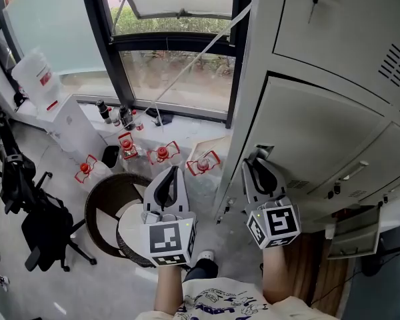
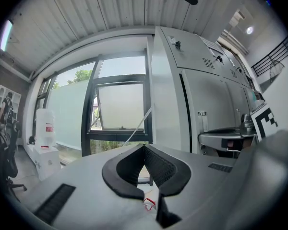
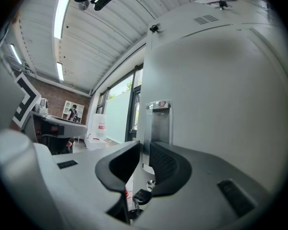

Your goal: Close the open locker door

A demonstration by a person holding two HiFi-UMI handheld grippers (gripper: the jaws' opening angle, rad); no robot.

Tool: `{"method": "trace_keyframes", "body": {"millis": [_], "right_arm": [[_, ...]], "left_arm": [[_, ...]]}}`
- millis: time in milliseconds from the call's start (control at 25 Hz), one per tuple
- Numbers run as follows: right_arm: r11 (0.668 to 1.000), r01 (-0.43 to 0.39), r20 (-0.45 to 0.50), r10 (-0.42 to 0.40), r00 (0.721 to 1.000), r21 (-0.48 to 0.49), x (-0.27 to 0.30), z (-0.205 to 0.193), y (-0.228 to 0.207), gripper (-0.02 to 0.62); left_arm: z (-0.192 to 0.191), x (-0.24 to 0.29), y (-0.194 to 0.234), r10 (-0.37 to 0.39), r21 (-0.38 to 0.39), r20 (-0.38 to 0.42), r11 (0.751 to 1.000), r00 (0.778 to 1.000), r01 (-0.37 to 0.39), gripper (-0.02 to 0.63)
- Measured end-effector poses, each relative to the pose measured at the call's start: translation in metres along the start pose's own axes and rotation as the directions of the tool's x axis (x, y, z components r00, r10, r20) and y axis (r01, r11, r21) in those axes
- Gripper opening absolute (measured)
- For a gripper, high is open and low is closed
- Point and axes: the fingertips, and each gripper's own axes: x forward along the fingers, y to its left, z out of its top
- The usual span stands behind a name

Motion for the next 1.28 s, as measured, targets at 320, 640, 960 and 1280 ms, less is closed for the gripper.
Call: {"method": "trace_keyframes", "body": {"millis": [320, 640, 960, 1280], "right_arm": [[1.0, 0.023, 0.001, -0.023, 1.0, 0.006, 0.012, -0.001, -0.008, 0.052], [0.999, 0.045, -0.002, -0.045, 0.999, 0.012, 0.02, -0.001, -0.015, 0.044], [0.998, 0.058, 0.001, -0.058, 0.998, 0.014, 0.023, -0.001, -0.016, 0.043], [0.997, 0.07, 0.002, -0.07, 0.998, 0.019, 0.022, -0.001, -0.016, 0.048]], "left_arm": [[-0.003, 0.012, 0.005, -0.004, -0.005, -0.005, 1.0, 1.0, 0.004, 0.003], [-0.004, 0.021, 0.006, -0.011, -0.01, -0.007, 1.0, 1.0, 0.011, 0.003], [-0.005, 0.026, 0.008, -0.02, -0.008, -0.007, 1.0, 1.0, 0.02, 0.003], [-0.005, 0.024, 0.007, -0.021, -0.012, -0.005, 1.0, 1.0, 0.021, 0.003]]}}
